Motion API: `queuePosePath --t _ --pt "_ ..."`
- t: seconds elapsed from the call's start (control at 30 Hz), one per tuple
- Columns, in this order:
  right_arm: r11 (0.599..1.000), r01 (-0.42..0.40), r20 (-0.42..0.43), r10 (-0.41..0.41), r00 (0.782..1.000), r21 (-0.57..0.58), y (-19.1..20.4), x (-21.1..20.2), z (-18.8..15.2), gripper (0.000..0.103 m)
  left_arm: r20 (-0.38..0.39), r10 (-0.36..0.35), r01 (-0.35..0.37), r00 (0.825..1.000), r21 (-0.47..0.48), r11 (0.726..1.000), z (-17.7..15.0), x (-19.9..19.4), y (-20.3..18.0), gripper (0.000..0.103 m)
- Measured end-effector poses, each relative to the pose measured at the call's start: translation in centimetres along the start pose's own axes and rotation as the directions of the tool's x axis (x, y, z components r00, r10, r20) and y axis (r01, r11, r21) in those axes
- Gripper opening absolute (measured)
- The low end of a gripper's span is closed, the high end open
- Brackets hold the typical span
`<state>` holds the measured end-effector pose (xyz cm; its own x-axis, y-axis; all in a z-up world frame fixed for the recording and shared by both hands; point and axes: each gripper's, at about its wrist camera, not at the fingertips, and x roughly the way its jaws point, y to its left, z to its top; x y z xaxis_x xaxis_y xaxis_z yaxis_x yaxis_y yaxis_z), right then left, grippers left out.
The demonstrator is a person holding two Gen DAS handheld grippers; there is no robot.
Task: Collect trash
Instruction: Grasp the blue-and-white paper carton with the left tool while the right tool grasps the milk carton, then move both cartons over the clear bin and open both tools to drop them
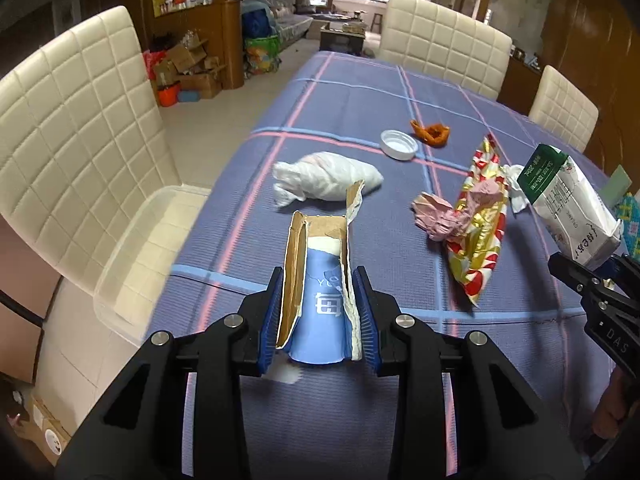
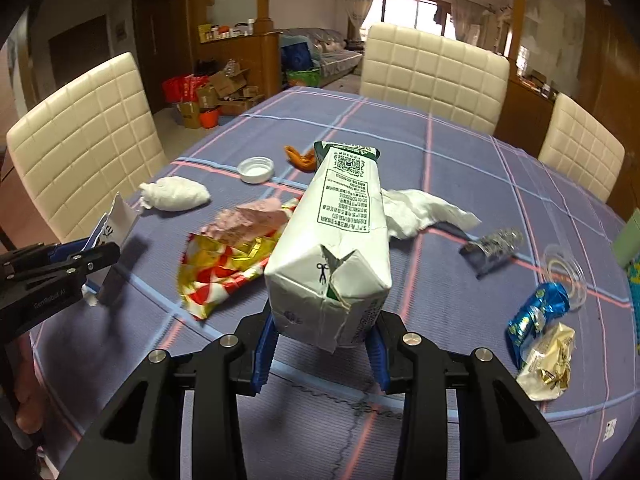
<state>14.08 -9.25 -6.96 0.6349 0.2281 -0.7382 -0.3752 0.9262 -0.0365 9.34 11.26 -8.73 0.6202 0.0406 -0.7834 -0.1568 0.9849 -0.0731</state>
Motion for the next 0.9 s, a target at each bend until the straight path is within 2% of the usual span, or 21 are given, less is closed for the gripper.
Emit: queuePosePath --t 0.27,0.5,0.9 --pt "0.988 -0.053 0.011 0.055 0.998 -0.148 5.3 0.3 1.2 0.038 0.043 0.08 -0.078 0.996 -0.034 0.996 -0.1 -1.4 3.0 0.036" --pt "0.958 -0.085 0.006 0.09 0.996 -0.276 10.5 1.4 1.8 0.038 0.057 0.121 -0.116 0.991 -0.075 0.99 -0.4 -2.0 5.7 0.036" --pt "0.923 -0.116 -0.019 0.117 0.993 -0.367 15.5 3.8 3.7 0.038 0.069 0.185 -0.175 0.98 -0.134 0.975 0.0 -2.2 9.4 0.036"
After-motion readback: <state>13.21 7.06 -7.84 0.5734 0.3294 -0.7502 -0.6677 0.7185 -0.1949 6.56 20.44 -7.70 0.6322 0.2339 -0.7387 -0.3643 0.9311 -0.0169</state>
